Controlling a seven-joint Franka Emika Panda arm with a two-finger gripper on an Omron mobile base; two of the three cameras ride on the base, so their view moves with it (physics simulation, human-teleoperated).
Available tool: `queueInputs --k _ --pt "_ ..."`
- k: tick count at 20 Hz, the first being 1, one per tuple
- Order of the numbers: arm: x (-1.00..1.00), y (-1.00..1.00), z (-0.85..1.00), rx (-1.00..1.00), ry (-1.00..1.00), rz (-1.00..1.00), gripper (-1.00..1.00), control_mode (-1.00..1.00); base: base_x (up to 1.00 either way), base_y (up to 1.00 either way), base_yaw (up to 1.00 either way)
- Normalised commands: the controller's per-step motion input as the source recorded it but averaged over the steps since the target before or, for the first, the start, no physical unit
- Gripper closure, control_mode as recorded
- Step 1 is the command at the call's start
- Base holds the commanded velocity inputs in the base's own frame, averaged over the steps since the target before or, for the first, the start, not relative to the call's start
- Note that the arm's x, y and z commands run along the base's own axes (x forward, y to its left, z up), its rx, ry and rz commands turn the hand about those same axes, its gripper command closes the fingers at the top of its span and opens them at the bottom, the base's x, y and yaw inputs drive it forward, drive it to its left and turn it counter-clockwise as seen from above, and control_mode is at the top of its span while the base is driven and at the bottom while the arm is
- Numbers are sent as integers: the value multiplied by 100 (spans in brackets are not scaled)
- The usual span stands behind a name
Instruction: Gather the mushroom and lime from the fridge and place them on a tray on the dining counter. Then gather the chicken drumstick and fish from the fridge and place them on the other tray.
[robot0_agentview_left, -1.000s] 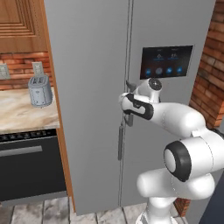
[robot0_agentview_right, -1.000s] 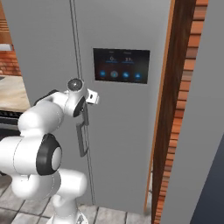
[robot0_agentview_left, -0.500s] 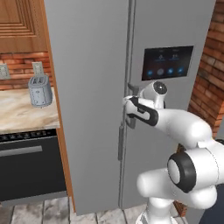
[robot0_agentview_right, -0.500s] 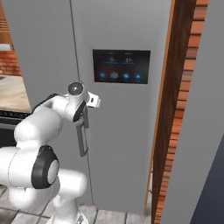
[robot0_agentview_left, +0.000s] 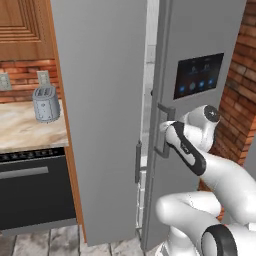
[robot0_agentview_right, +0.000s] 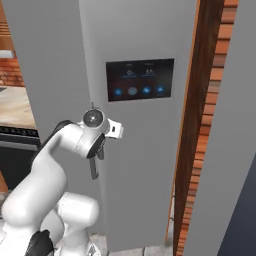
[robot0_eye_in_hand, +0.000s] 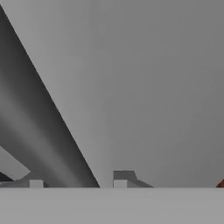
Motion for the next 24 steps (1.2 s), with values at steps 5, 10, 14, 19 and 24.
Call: queueInputs --k 5,10,14,19,24 --pt "-33 -100 0 -1 0 0 100 -100 0 0 0" --pt "-32 -100 0 -1 0 0 100 -100 0 0 0" --pt "-18 -100 0 -2 1 0 100 -100 0 0 0" --pt "-2 -98 0 -3 4 0 100 -100 0 0 0" --pt "0 -93 0 -4 4 -3 100 -100 0 0 0"
